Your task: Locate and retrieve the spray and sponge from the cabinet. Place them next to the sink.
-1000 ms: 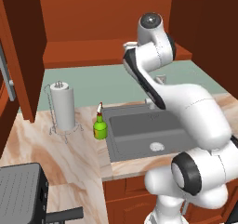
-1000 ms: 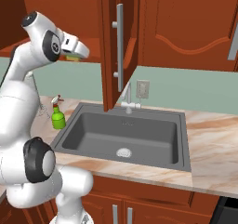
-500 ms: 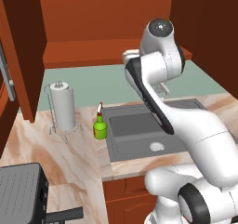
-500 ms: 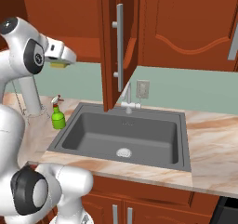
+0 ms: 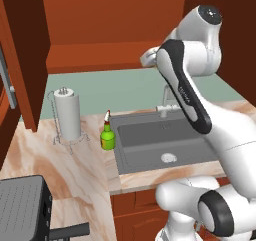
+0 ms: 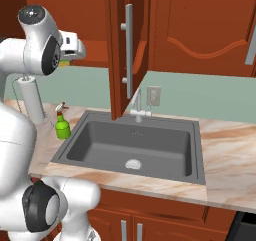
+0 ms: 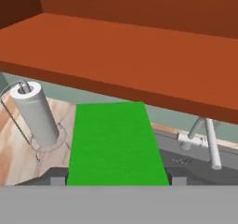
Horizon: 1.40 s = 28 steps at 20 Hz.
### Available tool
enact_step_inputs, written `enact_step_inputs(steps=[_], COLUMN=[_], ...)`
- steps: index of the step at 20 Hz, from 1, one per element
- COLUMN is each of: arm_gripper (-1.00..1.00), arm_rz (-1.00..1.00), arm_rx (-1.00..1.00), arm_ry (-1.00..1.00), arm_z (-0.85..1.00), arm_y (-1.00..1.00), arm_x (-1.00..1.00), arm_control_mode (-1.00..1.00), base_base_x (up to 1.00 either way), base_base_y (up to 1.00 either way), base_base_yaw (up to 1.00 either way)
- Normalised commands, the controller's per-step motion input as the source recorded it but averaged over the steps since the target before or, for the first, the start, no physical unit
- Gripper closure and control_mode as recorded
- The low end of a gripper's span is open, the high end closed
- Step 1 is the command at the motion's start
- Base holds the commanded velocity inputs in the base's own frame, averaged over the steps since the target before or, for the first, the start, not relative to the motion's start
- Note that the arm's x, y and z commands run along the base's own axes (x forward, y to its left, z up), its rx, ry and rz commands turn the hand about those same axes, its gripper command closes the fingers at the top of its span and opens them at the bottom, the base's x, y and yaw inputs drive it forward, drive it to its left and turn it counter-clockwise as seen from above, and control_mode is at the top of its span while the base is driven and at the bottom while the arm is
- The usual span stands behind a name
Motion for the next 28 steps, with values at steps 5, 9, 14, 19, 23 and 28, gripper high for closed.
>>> enact_step_inputs(steps=[5,9,14,19,23,28], arm_gripper=[1.0,1.0,1.0,1.0,1.0,1.0], arm_rz=[-0.02,0.0,0.0,0.01,0.04,0.07], arm_rx=[0.03,0.0,-0.01,-0.02,-0.03,-0.01], arm_ry=[0.01,0.0,0.0,0.06,0.11,0.07], arm_z=[-0.45,-0.48,-0.53,-0.63,-0.56,-0.63], arm_y=[0.2,0.32,0.37,0.32,0.29,0.29], arm_x=[-0.3,-0.6,-0.58,-0.4,-0.38,-0.1], arm_control_mode=[-1.0,-1.0,-1.0,-1.0,-1.0,-1.0], base_base_x=[0.0,0.0,0.0,0.0,0.0,0.0], base_base_y=[0.0,0.0,0.0,0.0,0.0,0.0], base_base_yaw=[0.0,0.0,0.0,0.0,0.0,0.0])
